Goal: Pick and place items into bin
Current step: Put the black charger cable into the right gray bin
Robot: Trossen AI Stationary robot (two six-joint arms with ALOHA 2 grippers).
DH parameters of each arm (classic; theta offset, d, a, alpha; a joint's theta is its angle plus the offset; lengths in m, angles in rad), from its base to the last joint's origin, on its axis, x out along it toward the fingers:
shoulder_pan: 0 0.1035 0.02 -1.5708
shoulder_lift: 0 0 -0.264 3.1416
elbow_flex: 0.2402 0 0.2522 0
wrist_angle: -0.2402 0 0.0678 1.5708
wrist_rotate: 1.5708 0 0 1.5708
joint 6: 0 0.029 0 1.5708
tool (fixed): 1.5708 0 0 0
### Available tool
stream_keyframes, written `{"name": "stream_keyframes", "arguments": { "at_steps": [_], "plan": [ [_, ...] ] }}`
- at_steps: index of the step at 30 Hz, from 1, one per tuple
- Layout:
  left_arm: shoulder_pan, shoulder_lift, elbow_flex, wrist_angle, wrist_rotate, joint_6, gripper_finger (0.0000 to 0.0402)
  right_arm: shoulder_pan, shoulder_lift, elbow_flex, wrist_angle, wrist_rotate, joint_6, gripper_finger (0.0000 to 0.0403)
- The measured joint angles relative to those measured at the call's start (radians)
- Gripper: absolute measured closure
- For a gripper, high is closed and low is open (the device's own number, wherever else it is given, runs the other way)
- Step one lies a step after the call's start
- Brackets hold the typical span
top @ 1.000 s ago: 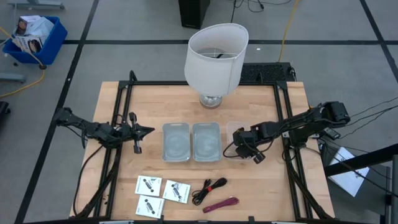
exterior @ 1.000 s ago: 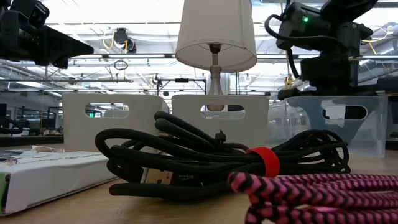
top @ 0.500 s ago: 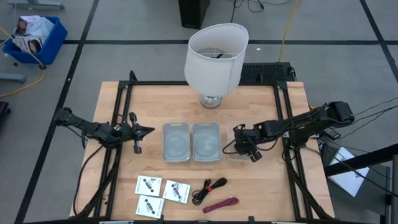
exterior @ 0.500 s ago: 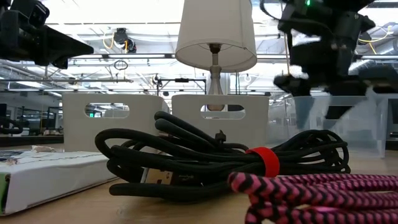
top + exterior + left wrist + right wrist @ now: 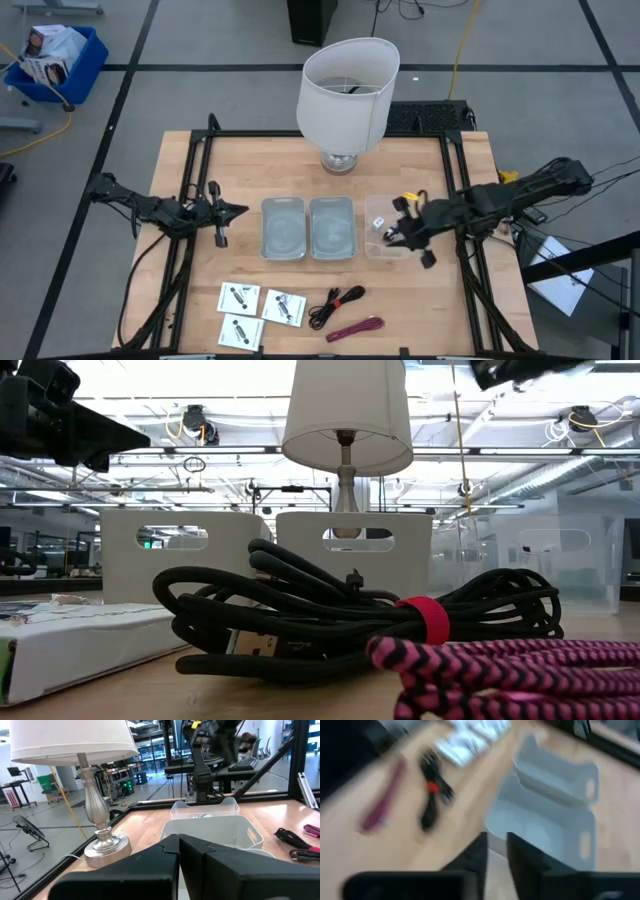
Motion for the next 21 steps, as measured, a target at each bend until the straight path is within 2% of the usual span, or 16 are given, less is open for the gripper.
{"name": "stream_keyframes", "arguments": {
  "at_steps": [1, 3, 10, 15, 21],
  "plan": [
    [0.000, 0.000, 0.000, 0.000, 0.001, -0.004, 0.0394, 0.012, -0.025, -0.020, 0.028, -0.015, 0.009, 0.0382],
    [0.000, 0.000, 0.000, 0.000, 0.001, -0.020, 0.0394, 0.042, -0.073, -0.087, 0.112, -0.031, 0.016, 0.0395],
    [0.000, 0.000, 0.000, -0.022, 0.008, -0.131, 0.0394, 0.078, -0.190, -0.399, 0.521, -0.022, -0.010, 0.0401],
    [0.000, 0.000, 0.000, -0.029, 0.061, -0.178, 0.0394, 0.072, -0.260, -0.621, 0.826, 0.050, -0.036, 0.0402],
    [0.000, 0.000, 0.000, -0.031, 0.064, -0.222, 0.0394, 0.022, -0.406, -0.749, 0.938, 0.076, -0.020, 0.0402]
  ]
}}
